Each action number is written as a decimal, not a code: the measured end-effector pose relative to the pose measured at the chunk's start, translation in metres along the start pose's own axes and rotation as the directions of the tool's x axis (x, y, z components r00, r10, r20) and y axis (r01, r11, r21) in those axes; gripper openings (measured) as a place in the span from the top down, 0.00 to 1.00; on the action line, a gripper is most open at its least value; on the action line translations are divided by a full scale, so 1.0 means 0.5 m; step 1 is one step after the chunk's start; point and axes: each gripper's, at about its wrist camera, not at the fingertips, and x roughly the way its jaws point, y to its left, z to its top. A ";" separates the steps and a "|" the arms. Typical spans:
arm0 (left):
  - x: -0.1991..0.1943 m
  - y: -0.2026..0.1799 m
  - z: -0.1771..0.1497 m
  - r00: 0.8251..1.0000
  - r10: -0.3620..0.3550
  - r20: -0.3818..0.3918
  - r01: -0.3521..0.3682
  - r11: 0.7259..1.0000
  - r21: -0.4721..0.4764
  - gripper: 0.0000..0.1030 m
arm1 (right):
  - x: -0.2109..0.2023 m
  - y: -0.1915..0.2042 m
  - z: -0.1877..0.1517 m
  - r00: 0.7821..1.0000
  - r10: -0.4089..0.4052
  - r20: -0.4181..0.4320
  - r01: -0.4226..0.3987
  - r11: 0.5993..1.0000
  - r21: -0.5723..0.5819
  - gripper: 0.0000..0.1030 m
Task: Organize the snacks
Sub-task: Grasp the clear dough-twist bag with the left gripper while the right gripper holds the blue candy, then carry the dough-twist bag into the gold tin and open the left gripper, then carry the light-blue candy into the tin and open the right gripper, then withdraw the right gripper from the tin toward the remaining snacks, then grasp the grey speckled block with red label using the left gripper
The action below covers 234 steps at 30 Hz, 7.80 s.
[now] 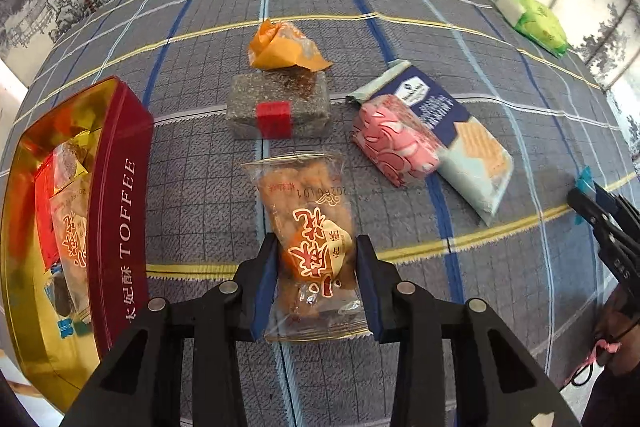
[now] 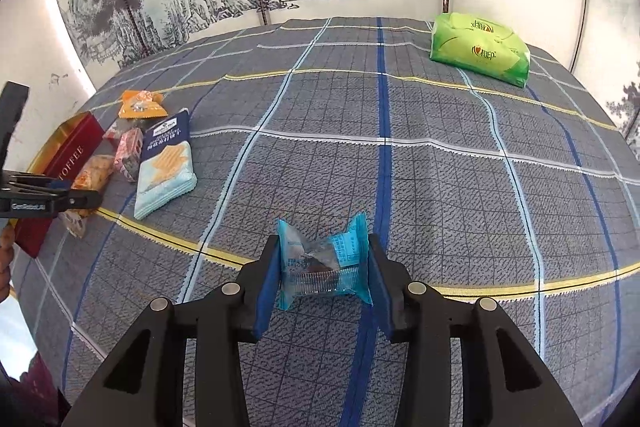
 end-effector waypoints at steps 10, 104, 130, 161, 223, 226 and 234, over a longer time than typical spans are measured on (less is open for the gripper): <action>-0.183 0.027 -0.098 0.972 -0.033 0.232 0.023 0.999 0.047 0.67 | 0.001 0.005 -0.001 1.000 -0.023 -0.003 0.023 1.000 -0.018 0.58; -0.288 0.437 -0.270 0.905 0.289 0.313 -0.181 0.925 -0.333 0.44 | -0.074 0.230 0.060 0.989 0.145 0.038 -0.139 0.981 -0.133 0.63; -0.307 0.485 -0.306 0.842 0.429 0.327 -0.332 0.890 -0.313 0.32 | 0.159 0.888 0.192 0.870 0.393 -0.299 -0.488 0.775 -0.401 0.63; -0.282 0.515 -0.314 0.860 0.419 0.292 -0.324 0.889 -0.324 0.25 | 0.188 0.941 0.187 0.864 0.391 -0.319 -0.496 0.774 -0.394 0.56; -0.192 0.113 0.009 0.969 0.035 0.245 -0.075 0.985 0.154 0.18 | -0.015 -0.021 0.005 0.995 -0.007 0.103 -0.017 0.974 0.228 0.16; -0.145 0.087 0.048 0.978 0.011 0.208 -0.050 0.981 0.187 0.18 | -0.017 -0.019 0.004 0.994 0.006 0.111 -0.031 0.974 0.224 0.15; -0.024 0.066 0.149 0.995 0.005 0.098 -0.025 0.980 0.198 0.18 | -0.021 -0.020 0.001 0.991 0.045 0.125 -0.073 0.971 0.227 0.13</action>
